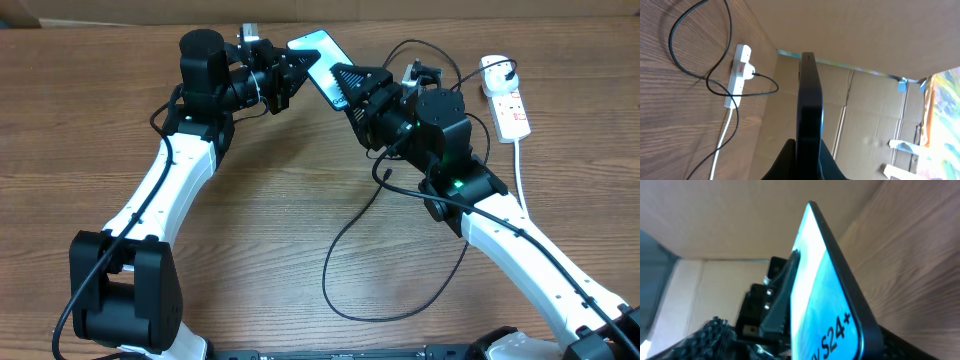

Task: Plug charger to phone and switch on socket

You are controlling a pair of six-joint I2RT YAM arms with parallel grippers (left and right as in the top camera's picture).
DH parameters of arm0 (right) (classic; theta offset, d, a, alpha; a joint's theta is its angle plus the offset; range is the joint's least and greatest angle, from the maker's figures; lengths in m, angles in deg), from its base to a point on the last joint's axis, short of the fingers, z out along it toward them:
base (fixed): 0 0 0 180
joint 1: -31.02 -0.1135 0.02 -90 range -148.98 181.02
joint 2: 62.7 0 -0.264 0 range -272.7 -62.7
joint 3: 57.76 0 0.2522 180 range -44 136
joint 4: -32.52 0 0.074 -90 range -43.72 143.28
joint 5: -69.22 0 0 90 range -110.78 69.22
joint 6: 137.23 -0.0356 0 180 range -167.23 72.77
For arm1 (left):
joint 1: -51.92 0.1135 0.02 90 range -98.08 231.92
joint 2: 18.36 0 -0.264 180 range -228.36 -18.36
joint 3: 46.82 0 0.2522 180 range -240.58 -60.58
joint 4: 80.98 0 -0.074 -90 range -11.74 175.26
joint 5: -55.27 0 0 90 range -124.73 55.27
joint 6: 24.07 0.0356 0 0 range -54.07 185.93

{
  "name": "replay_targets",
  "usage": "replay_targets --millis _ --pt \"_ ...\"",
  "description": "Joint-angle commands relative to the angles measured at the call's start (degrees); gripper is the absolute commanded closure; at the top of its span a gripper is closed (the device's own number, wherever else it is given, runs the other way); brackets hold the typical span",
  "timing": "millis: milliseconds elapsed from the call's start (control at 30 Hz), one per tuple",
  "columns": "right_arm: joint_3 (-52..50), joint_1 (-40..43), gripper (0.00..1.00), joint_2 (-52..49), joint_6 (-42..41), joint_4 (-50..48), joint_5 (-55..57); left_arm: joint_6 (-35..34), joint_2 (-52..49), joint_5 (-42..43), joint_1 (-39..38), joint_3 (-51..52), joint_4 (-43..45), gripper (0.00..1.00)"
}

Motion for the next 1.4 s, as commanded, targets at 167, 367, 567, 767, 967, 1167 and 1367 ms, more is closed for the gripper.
replay_targets --millis 167,367,567,767,967,1167,1367 --pt "0.74 5.51 0.10 2.64 12.48 10.84 -4.00 9.77 -0.02 1.05 2.29 0.04 -2.03 0.96" --pt "0.79 14.29 0.07 6.12 27.19 26.91 -9.22 24.00 -0.02 2.25 5.49 0.04 -12.50 0.96" --pt "0.79 20.15 0.06 6.03 36.63 42.60 -9.18 34.88 -0.02 6.78 8.04 0.04 -17.18 0.96" --pt "0.79 17.99 0.06 1.99 37.75 51.43 -3.28 44.54 -0.02 10.12 7.61 0.04 -21.16 0.96" --pt "0.79 13.92 0.07 -3.21 37.75 55.19 1.11 56.11 -0.02 9.88 6.73 0.04 -27.12 0.96" --pt "0.79 13.18 0.07 -4.81 37.73 55.36 2.75 64.87 0.07 16.00 6.60 0.02 -29.42 0.96" --pt "0.79 13.55 0.11 -4.81 36.87 51.74 3.04 54.99 0.04 23.12 7.76 -0.28 -28.74 0.96"
